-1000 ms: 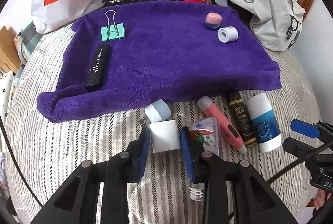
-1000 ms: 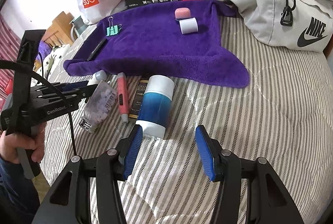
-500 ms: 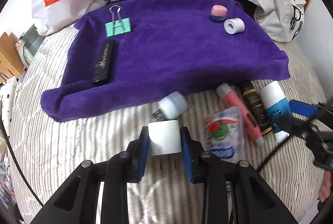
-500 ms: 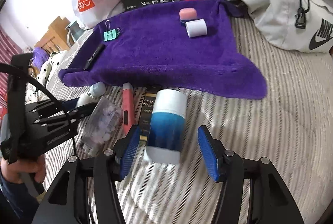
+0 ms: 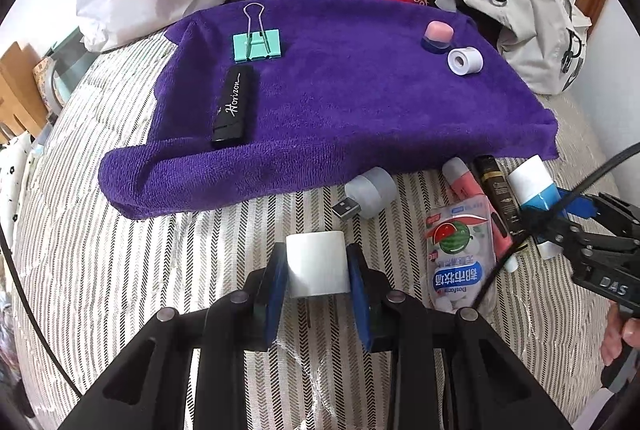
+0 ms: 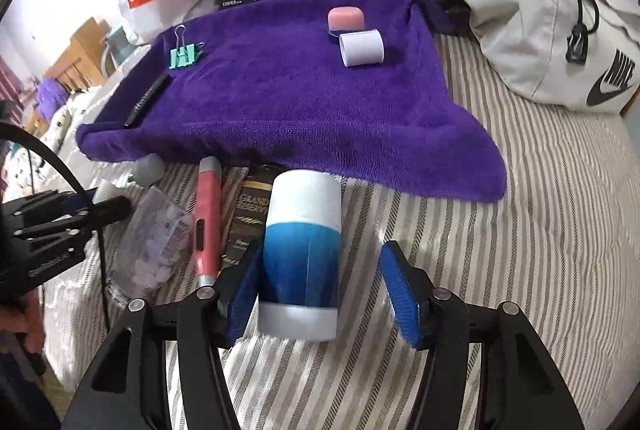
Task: Organize rigid objects
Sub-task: 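Grasp the blue-and-white cylinder with the right gripper while the left lifts the charger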
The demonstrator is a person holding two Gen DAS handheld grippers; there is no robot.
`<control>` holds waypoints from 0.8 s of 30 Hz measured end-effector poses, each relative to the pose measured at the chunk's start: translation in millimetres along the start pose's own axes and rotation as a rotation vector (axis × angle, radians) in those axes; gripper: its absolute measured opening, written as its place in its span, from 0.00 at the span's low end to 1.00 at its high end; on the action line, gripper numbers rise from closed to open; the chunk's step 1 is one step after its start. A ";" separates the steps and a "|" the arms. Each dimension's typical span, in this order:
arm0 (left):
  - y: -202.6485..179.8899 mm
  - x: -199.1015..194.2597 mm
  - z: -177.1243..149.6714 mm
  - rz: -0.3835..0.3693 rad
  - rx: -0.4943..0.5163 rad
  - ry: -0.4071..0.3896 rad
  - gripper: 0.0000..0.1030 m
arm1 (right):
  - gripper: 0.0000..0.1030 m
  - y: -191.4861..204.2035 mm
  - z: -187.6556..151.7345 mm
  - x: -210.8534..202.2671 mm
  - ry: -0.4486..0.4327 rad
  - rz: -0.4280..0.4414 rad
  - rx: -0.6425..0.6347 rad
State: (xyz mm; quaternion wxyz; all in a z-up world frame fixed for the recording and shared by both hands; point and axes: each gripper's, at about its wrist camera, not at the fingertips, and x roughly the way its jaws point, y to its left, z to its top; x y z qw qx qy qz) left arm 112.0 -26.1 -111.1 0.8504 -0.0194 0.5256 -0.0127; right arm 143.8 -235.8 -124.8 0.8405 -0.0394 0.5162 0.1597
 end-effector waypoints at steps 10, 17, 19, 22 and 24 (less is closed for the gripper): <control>7.9 -0.1 -3.8 0.010 -0.004 -0.010 0.27 | 0.41 -4.4 2.0 1.9 -0.002 -0.081 -0.026; 5.9 0.6 -5.2 0.022 0.019 -0.030 0.27 | 0.39 -0.3 2.3 3.9 -0.023 -0.105 -0.064; 6.3 0.2 -5.7 0.022 0.022 -0.031 0.27 | 0.35 -2.5 2.4 1.8 -0.007 -0.090 -0.065; 10.4 -3.1 -6.7 0.017 0.018 -0.032 0.25 | 0.35 -8.6 0.5 -3.2 0.009 -0.044 -0.041; 15.9 -6.3 -7.5 0.010 0.008 -0.038 0.25 | 0.35 -13.3 -2.9 -6.8 0.016 -0.022 -0.026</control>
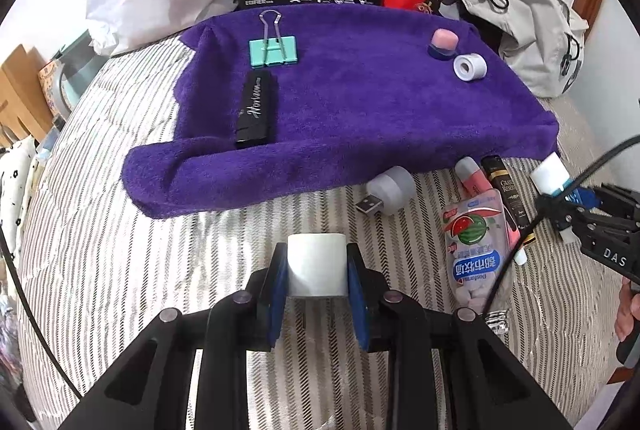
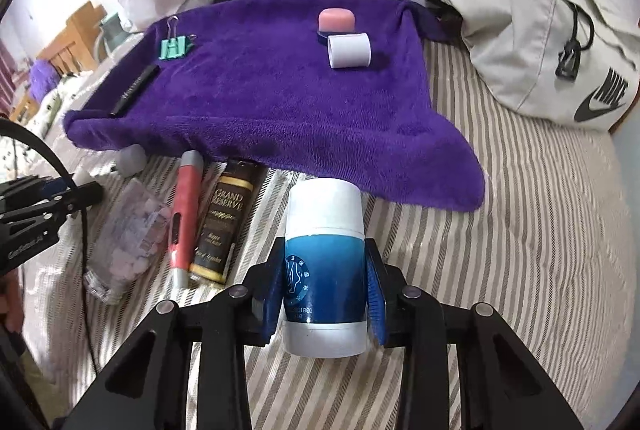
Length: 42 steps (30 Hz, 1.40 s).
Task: Organize rigid objects
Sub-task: 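Grasp the blue-and-white cylinder with the right gripper while the left lifts the charger, then set the blue cylinder on the towel with the right gripper while the left sets the charger down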
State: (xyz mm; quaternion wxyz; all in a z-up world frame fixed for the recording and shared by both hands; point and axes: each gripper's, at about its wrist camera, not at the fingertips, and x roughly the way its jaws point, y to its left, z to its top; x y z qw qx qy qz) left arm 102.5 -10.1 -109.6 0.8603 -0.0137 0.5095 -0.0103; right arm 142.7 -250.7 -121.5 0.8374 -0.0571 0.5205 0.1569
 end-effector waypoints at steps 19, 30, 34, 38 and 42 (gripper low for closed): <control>26.1 -23.6 9.0 -0.087 -0.051 -0.036 0.25 | 0.35 -2.9 7.8 -26.3 -0.034 0.098 0.023; 35.8 -26.9 33.7 -0.072 -0.052 -0.064 0.25 | 0.35 2.5 47.5 -25.1 -0.068 0.166 -0.013; 37.5 -24.8 42.5 -0.080 -0.058 -0.073 0.25 | 0.35 0.6 70.8 -17.0 -0.073 0.156 -0.028; 38.5 -20.6 47.7 -0.086 -0.069 -0.074 0.25 | 0.35 -2.9 94.9 -1.0 -0.059 0.139 -0.059; 39.7 -14.7 51.6 -0.088 -0.075 -0.070 0.25 | 0.35 -3.6 112.3 21.3 -0.017 0.138 -0.105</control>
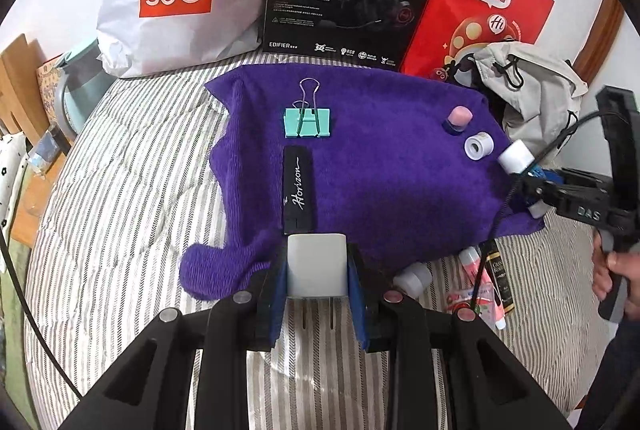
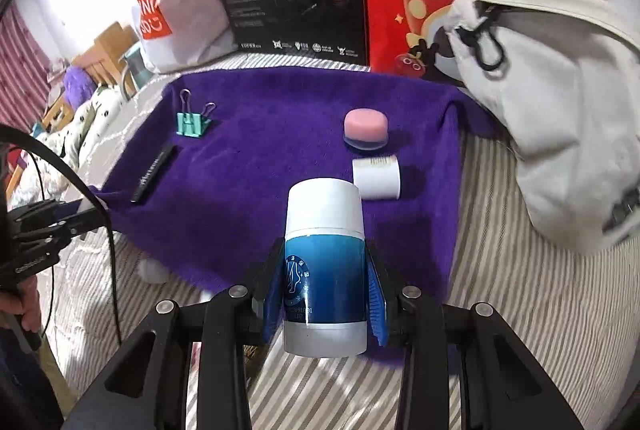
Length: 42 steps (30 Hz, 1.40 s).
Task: Organize rigid objects
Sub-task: 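Set the blue cylinder on the towel with the right gripper while the left sets the charger down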
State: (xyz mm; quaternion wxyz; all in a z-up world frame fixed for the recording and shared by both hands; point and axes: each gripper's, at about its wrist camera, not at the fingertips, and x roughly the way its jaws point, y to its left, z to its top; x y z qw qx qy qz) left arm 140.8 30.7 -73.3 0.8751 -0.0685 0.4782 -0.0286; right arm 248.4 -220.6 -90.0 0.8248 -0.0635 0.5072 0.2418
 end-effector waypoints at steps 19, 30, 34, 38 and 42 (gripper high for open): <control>4.5 18.8 28.9 0.009 0.014 0.003 0.25 | 0.35 2.3 5.2 39.5 0.058 -0.056 -0.130; -1.3 31.2 38.9 0.005 0.029 0.013 0.25 | 0.39 -4.8 6.0 34.3 0.089 -0.045 -0.115; -6.6 43.3 45.9 -0.002 0.034 0.020 0.25 | 0.41 -10.2 3.1 20.1 0.065 -0.050 -0.098; -13.1 58.7 56.7 -0.004 0.035 0.025 0.25 | 0.46 -12.0 0.6 3.7 0.019 -0.046 -0.081; -21.0 74.6 66.5 0.004 0.043 0.035 0.25 | 0.47 -10.7 -5.4 -13.5 -0.018 -0.048 -0.064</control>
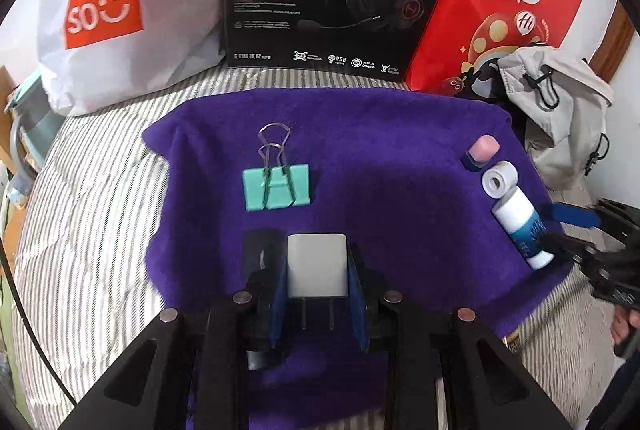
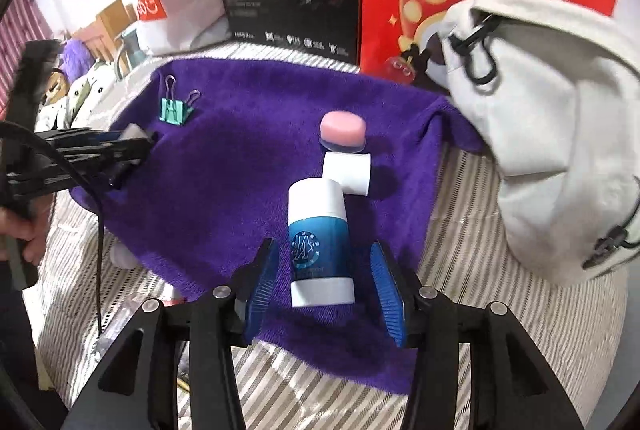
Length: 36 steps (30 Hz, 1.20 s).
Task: Organize rigid objects
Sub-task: 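Set the blue cylinder on the towel with the right gripper while the left sets the charger down, then grasp the grey round USB plug with the left gripper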
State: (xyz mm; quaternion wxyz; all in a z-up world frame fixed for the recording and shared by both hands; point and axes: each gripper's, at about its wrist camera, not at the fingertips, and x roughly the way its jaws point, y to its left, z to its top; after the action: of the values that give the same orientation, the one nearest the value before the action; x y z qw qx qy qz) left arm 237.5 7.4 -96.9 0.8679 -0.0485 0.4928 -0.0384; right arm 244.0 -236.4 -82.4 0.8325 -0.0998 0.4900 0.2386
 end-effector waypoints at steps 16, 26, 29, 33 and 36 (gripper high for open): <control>-24.2 24.6 6.0 0.103 0.108 0.031 0.26 | 0.50 8.3 -28.1 -39.7 -0.057 0.057 0.056; -23.5 3.3 -8.2 0.125 0.073 0.043 0.35 | 0.50 5.9 -49.7 -62.9 -0.066 0.038 0.097; -28.8 -22.7 -15.5 0.120 0.076 0.022 0.35 | 0.50 7.7 -56.7 -72.1 -0.077 0.043 0.110; -41.7 -54.1 -36.3 0.099 0.087 -0.006 0.35 | 0.50 15.3 -66.4 -81.2 -0.092 0.069 0.118; -49.7 -66.0 -58.3 0.077 0.065 -0.002 0.35 | 0.50 23.1 -72.7 -84.7 -0.097 0.092 0.103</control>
State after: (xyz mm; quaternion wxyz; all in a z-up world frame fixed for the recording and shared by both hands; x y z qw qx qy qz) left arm 152.7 -37.0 -64.4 0.8704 -0.0013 0.4919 -0.0212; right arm 142.3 -270.8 -44.1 0.8475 -0.0227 0.4648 0.2555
